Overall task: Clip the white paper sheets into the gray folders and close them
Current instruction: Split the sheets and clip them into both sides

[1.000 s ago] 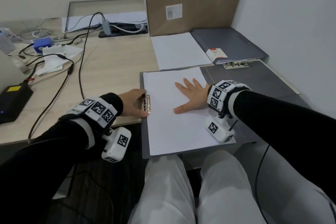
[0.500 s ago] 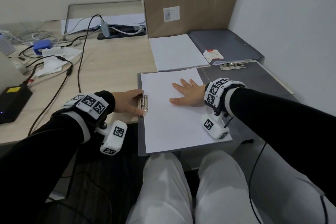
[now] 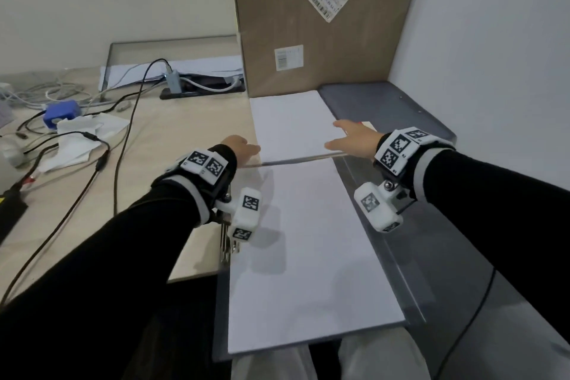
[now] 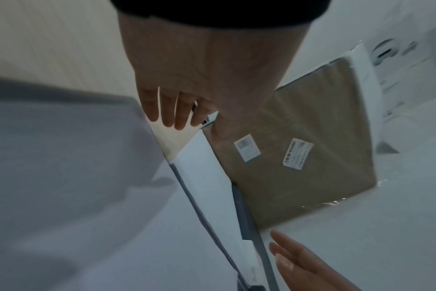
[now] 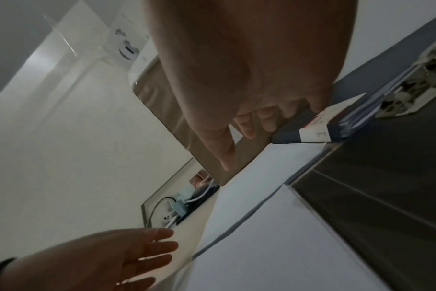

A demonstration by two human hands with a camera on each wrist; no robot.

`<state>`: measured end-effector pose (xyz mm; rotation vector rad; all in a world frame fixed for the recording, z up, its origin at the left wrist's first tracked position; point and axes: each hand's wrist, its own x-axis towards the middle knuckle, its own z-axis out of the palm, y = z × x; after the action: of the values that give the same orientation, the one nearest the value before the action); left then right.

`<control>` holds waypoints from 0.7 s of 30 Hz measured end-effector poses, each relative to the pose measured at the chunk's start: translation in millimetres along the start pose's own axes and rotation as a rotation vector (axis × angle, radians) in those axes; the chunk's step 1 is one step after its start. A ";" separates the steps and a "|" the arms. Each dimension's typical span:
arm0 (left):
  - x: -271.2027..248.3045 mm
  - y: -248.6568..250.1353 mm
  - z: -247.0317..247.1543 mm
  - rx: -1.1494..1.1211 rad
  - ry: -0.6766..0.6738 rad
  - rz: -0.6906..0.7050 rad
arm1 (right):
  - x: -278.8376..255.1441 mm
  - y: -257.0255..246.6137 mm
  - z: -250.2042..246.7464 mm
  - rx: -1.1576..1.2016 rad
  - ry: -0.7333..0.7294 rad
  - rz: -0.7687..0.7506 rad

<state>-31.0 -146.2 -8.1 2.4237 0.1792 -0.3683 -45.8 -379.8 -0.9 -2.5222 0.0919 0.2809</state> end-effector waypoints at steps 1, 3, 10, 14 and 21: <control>9.0 5.3 3.1 0.004 0.013 -0.023 | 8.2 0.4 1.3 -0.044 -0.013 0.005; 25.5 14.2 9.8 0.002 0.025 -0.069 | 23.0 0.2 5.6 -0.155 -0.054 0.003; 69.2 37.5 27.5 -0.248 0.007 -0.131 | 59.9 2.9 31.3 -0.517 -0.298 -0.004; 91.6 37.9 14.5 -0.575 -0.063 -0.227 | 66.4 5.7 26.0 -0.571 -0.359 -0.016; 95.2 44.4 24.9 -0.562 -0.165 -0.243 | 61.7 7.9 21.7 -0.526 -0.374 -0.033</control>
<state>64.0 -193.1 -29.0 1.8132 0.4424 -0.5431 9.5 -374.0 -36.3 -2.9255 -0.1974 0.8515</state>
